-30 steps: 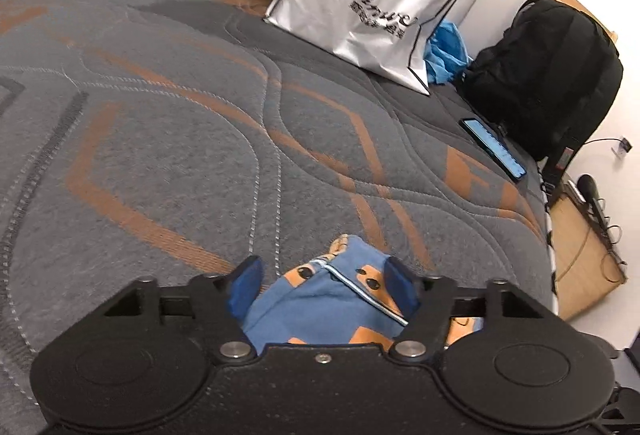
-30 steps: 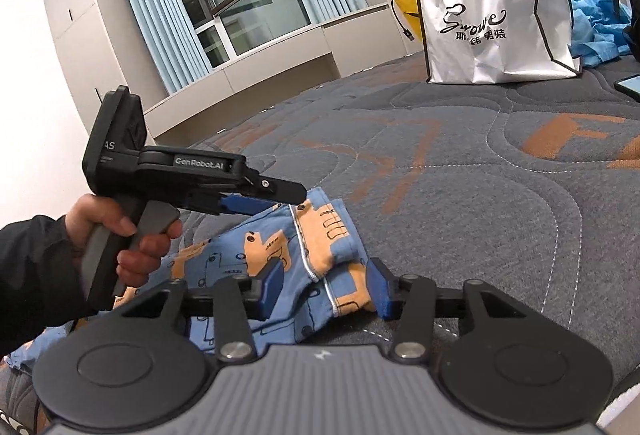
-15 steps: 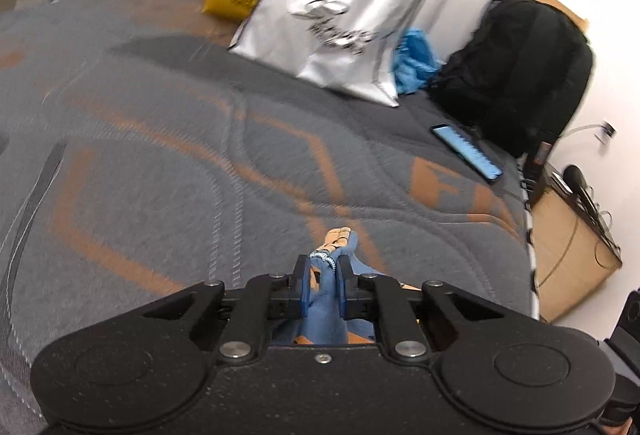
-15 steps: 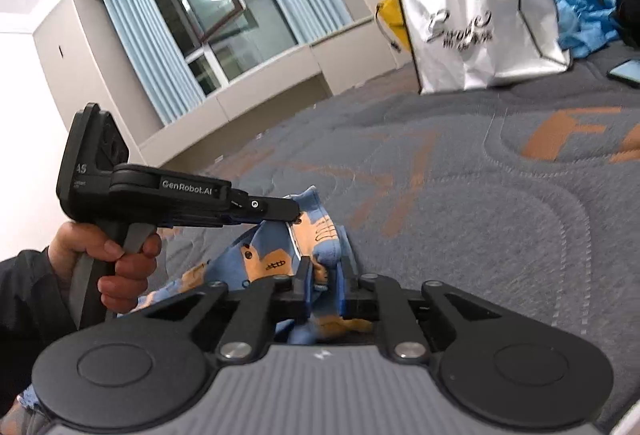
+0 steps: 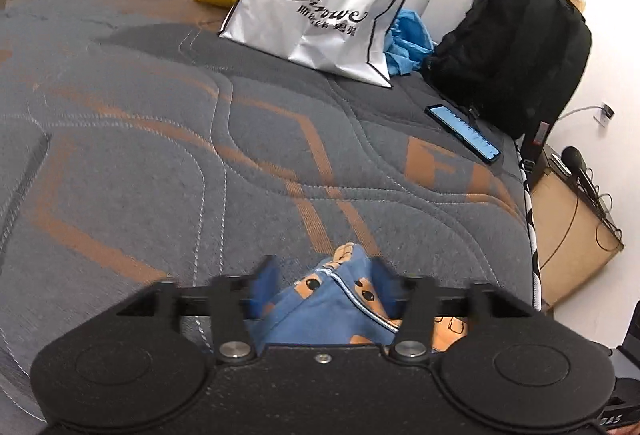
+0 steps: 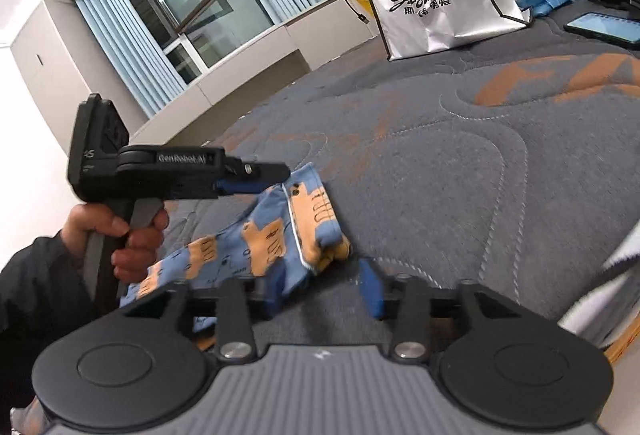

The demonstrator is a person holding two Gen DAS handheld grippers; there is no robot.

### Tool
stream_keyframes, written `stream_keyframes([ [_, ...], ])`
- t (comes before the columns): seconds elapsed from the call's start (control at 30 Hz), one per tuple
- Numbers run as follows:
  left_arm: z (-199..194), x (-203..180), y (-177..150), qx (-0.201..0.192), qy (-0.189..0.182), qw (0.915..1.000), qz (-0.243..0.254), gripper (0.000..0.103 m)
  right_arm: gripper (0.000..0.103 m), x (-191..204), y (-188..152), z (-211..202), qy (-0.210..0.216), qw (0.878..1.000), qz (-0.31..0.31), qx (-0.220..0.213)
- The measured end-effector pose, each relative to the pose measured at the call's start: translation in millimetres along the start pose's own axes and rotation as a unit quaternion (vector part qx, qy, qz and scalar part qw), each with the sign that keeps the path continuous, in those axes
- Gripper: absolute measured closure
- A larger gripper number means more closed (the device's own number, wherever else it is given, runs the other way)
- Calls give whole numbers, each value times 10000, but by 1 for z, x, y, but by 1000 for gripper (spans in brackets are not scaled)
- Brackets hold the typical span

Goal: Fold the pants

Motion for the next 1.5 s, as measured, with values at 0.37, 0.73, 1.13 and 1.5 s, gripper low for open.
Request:
stream_keyframes([
  [0.37,12,21,-10,546,100,9981,-278,63,38,2,1,27,514,9970,547,208],
  [0.73,3,5,1,215,1,9991,-379,95,90,-3,6,32,178,9916,1174,-509],
  [1.13,-32,-2,-20,-559,679,9952,-429,22,46,21,-7,28,-542,9971,-261,-465],
  [1.5,-195,-7,-112,-1389,2718,9515,-391,1,4,83,0,31,-632,9785,-1905,-484],
])
Point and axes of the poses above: each gripper's, at about its wrist camera, not at the fingertips, and z roughly the way its jaws point, x to its left, y to its top, the point moved 2 cm from there along z, roughly the way its jaws point, and after that the axes turned 12 degrees about -x, right-handed, at the moved point
